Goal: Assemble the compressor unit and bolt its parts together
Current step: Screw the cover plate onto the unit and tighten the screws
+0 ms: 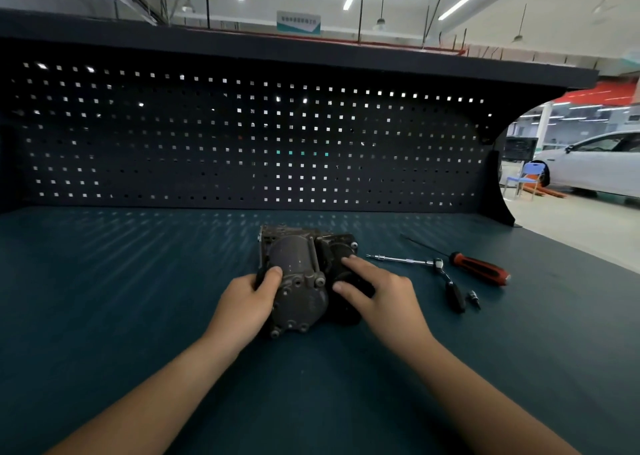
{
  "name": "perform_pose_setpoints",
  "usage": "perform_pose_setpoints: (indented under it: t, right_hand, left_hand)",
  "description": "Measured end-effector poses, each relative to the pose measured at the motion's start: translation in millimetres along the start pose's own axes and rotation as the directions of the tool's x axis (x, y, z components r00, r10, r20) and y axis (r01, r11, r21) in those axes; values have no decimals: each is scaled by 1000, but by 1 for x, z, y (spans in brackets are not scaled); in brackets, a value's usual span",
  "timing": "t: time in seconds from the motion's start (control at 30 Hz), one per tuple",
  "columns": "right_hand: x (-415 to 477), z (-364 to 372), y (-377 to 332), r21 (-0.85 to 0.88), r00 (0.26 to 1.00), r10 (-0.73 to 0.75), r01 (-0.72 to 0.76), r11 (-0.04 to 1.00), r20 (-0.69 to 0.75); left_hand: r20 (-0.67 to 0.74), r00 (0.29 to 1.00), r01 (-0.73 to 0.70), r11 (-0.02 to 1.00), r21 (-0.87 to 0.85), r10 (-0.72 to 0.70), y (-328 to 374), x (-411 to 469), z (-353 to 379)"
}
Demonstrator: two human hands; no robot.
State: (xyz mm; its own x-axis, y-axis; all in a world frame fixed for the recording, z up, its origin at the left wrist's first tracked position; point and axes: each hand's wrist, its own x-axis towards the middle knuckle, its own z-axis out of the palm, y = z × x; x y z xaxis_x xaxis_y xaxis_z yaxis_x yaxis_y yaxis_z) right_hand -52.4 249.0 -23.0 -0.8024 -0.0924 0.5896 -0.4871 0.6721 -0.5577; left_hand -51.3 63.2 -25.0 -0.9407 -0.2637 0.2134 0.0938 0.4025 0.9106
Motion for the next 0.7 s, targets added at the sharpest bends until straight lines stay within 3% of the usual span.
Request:
perform_pose_setpoints:
  t: [0.17, 0.3, 0.43, 0.6, 0.7]
  right_hand:
    - [5, 6, 2, -48, 998, 54, -53, 997, 23]
    - [8, 4, 1, -125, 996, 84, -88, 988, -38]
    - [7, 6, -1, -70, 993, 83, -89, 994, -86]
    - [9, 9, 11, -47, 988, 98, -104, 993, -117]
    - [12, 8, 28, 37, 982, 148, -144, 989, -115]
  left_hand:
    - [-16, 1000, 12, 996, -85, -14, 1, 6, 16]
    - [8, 1000, 27, 987, -156, -26, -3, 13, 19]
    - [-214, 973, -113, 989, -95, 91, 5, 63, -6]
    - [8, 964, -263, 943, 205, 267, 6, 131, -5]
    - [169, 968, -233, 917, 323, 186, 1, 157, 4]
